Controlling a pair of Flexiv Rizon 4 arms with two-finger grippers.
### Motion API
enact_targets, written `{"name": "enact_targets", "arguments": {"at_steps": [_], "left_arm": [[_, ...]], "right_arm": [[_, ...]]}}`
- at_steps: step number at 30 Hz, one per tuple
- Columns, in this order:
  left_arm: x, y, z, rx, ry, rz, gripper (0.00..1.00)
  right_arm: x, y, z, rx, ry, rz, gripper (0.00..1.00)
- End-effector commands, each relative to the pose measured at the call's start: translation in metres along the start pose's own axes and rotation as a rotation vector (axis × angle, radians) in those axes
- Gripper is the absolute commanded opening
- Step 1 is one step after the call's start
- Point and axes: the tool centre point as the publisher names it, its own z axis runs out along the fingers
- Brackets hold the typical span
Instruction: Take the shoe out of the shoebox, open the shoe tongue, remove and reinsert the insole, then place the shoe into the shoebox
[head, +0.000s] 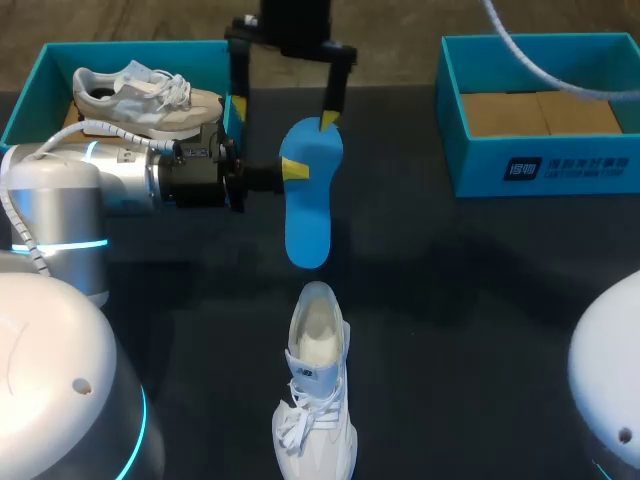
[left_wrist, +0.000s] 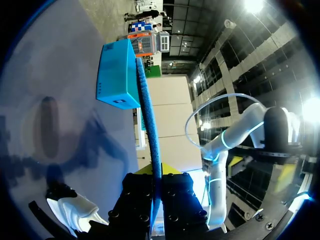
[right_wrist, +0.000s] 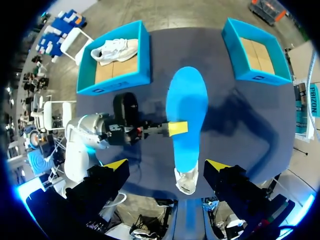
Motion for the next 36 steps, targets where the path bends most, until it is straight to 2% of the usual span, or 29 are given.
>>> {"name": "enact_targets", "arguments": {"at_steps": [1,3,4,8,18,24,36], "left_arm": [[0.0,0.001,0.0,0.0,-0.002,0.0,0.0],[0.0,0.001,0.0,0.0,-0.002,0.0,0.0],[0.0,0.001,0.0,0.0,-0.002,0.0,0.0],[0.0,0.001,0.0,0.0,-0.002,0.0,0.0],[0.0,0.001,0.0,0.0,-0.002,0.0,0.0],[0.0,0.001,0.0,0.0,-0.002,0.0,0.0],[0.0,0.001,0.0,0.0,-0.002,0.0,0.0]], "right_arm": [[-0.037,-0.001,0.009,0.008,0.523,-0.046,1.0],[-0.04,0.0,0.01,0.021,0.568,-0.072,1.0],[-0.042,0.0,0.012,-0.003,0.62,-0.119,1.0],[-0.052,0.001,0.02,-0.014,0.781,-0.156,1.0],[-0.056,0.001,0.036,-0.012,0.957,-0.174,1.0],[-0.057,0.0,0.043,-0.02,1.006,-0.182,1.0],[-0.082,-0.001,0.051,-0.06,1.126,-0.228,1.0]]}}
